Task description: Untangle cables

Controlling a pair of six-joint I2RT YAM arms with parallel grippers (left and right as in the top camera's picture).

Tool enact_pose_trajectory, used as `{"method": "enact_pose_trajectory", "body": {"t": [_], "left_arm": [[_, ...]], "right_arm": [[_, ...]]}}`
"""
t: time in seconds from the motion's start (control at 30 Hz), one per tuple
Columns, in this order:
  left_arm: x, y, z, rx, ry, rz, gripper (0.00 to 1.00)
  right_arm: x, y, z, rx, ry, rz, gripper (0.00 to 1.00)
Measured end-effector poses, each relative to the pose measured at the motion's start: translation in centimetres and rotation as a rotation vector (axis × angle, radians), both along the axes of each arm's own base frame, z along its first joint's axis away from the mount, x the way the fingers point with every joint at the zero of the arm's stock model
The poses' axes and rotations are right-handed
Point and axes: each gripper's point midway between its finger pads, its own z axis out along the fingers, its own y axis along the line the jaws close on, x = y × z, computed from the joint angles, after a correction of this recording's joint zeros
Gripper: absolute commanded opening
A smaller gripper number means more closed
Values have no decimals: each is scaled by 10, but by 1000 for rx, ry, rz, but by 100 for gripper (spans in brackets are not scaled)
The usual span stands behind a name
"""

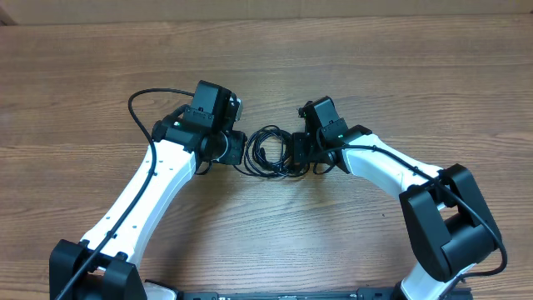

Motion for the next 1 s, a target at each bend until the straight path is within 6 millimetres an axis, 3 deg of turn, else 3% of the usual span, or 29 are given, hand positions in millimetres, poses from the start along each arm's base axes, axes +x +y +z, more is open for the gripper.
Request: {"method": "enact_pose_trajectory", "body": {"t": [0.1, 0.37, 0.53, 0.67, 0.8, 0.9, 1.0], "left_arm": [[0, 0, 0, 0, 0, 0, 4], [-2, 3, -1, 17, 6, 5, 4], [-3, 20, -5, 108, 9, 43, 4], [4, 37, -4, 182, -23, 105, 4], [17, 54, 1, 205, -69, 186, 4], [27, 74, 4, 222, -94, 268, 4], [35, 98, 7, 232, -116, 363, 4]], "right_arm": [[0, 0, -3, -4, 2, 4, 4], [3, -5, -7, -19, 0, -18, 4], [8, -45, 0, -173, 56, -106, 4], [34, -85, 36, -294, 9, -215, 4], [55, -105, 93, -314, -96, -292, 4], [61, -115, 136, -309, -187, -334, 4], [56, -127, 167, -332, -256, -374, 4]]}}
